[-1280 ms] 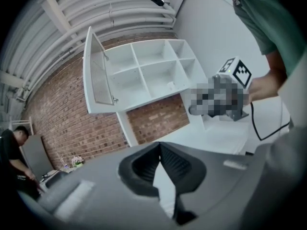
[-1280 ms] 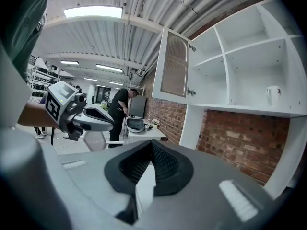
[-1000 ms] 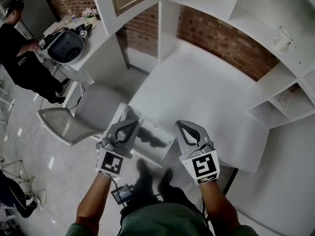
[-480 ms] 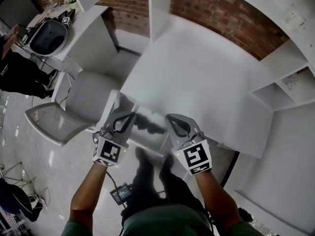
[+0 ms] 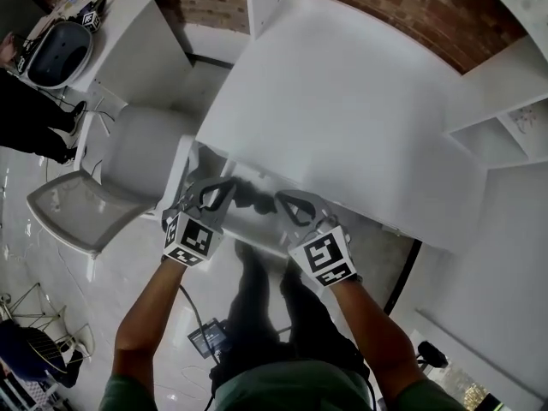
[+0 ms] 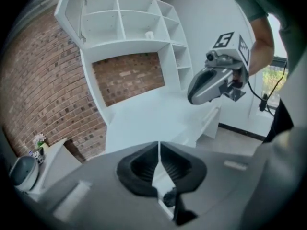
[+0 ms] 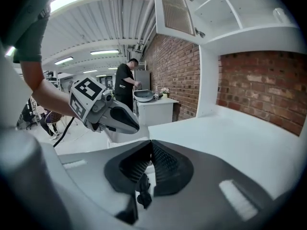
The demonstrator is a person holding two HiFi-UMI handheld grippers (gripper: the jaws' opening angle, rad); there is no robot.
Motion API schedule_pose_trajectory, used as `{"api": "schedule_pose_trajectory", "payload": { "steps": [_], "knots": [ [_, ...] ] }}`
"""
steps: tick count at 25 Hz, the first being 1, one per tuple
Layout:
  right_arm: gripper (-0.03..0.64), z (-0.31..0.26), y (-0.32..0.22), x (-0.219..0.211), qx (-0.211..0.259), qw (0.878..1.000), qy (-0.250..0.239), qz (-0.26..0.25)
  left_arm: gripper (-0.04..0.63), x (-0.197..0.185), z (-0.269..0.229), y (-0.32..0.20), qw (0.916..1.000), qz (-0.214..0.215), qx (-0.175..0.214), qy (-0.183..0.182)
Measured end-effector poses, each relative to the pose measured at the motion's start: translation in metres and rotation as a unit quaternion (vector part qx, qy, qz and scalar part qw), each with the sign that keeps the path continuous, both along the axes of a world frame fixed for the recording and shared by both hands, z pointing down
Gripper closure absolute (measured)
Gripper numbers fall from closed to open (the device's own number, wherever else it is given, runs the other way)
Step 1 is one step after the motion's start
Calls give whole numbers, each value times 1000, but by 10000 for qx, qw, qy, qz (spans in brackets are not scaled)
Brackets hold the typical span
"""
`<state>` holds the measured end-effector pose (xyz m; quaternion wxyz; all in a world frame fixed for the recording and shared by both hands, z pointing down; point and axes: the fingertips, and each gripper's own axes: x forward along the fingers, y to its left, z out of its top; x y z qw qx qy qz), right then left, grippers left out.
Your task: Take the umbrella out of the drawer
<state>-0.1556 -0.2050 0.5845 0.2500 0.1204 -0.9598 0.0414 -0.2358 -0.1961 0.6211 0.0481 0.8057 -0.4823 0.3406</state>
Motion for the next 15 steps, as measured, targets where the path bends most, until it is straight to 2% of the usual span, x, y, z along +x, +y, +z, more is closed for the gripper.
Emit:
{"api": "schedule_pose_trajectory", "payload": {
  "steps": [9, 15],
  "knots": [
    [611, 111, 9, -13, -491, 9982, 286, -191, 561, -20, 112, 1, 9980, 234, -585, -96],
    [578, 196, 19, -16, -820, 9948, 508, -333, 531, -23, 193, 8, 9938, 454, -995, -174]
  ]
}}
